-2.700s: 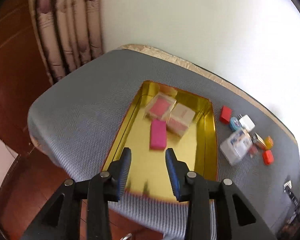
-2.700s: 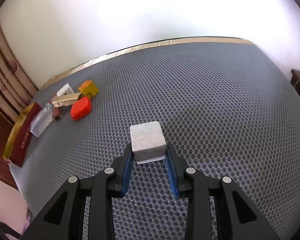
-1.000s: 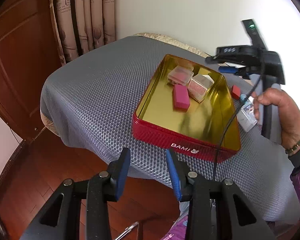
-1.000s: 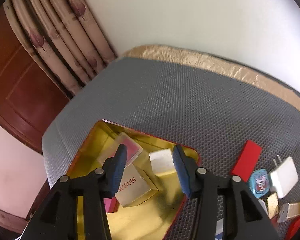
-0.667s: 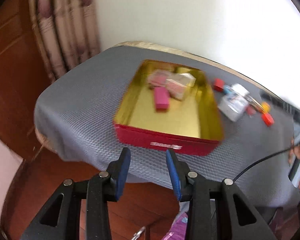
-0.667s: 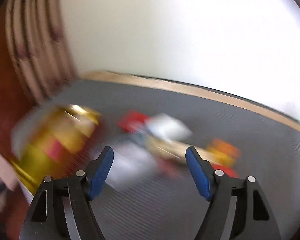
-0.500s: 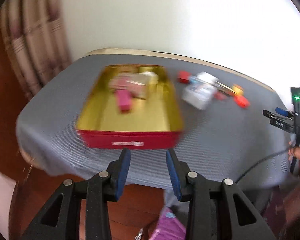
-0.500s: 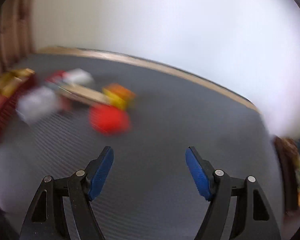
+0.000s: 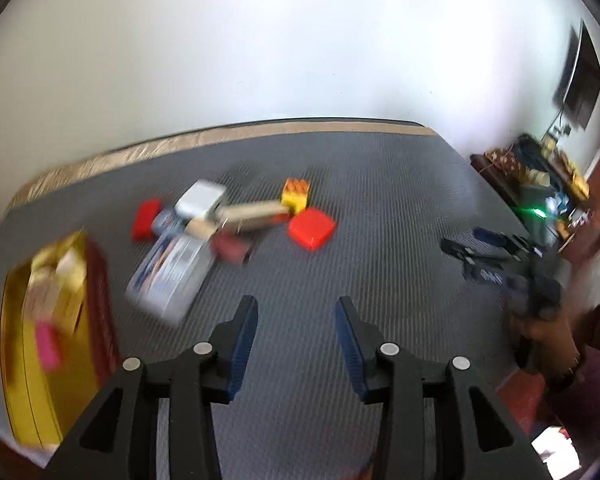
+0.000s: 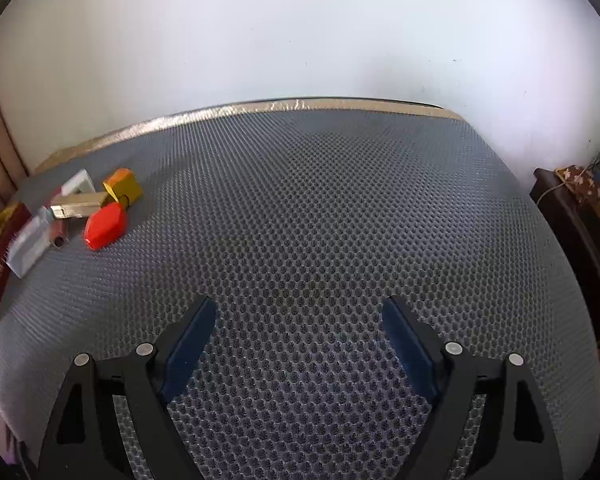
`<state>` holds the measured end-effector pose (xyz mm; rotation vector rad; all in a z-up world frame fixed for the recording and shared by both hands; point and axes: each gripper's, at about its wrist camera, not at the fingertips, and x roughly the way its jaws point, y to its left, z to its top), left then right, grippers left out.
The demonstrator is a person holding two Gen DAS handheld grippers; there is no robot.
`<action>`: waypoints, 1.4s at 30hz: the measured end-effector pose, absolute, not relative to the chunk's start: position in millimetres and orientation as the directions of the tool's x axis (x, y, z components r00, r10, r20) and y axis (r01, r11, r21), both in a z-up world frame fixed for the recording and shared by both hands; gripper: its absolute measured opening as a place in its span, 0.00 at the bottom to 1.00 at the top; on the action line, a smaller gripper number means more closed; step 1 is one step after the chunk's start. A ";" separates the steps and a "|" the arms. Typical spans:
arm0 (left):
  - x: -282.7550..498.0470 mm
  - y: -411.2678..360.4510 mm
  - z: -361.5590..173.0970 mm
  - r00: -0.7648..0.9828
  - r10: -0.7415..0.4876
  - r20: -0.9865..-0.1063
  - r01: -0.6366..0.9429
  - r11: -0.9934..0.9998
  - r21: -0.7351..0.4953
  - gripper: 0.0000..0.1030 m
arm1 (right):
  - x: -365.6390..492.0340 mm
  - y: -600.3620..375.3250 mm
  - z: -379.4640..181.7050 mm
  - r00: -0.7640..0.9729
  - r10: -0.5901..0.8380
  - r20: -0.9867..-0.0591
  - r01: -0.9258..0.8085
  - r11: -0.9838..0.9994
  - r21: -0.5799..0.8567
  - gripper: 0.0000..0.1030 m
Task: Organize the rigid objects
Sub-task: 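Grasp the gold lipstick tube with the left gripper, then carry the gold tube over the tray while the right gripper grasps the red rounded block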
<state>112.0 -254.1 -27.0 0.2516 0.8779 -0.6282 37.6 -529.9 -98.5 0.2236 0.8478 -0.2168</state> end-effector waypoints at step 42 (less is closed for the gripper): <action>295.9 -321.3 -98.3 0.246 -0.204 -0.947 0.857 0.503 0.114 0.27 | 55.3 -538.8 -110.6 0.649 0.022 -0.761 0.272 0.927 0.259 0.90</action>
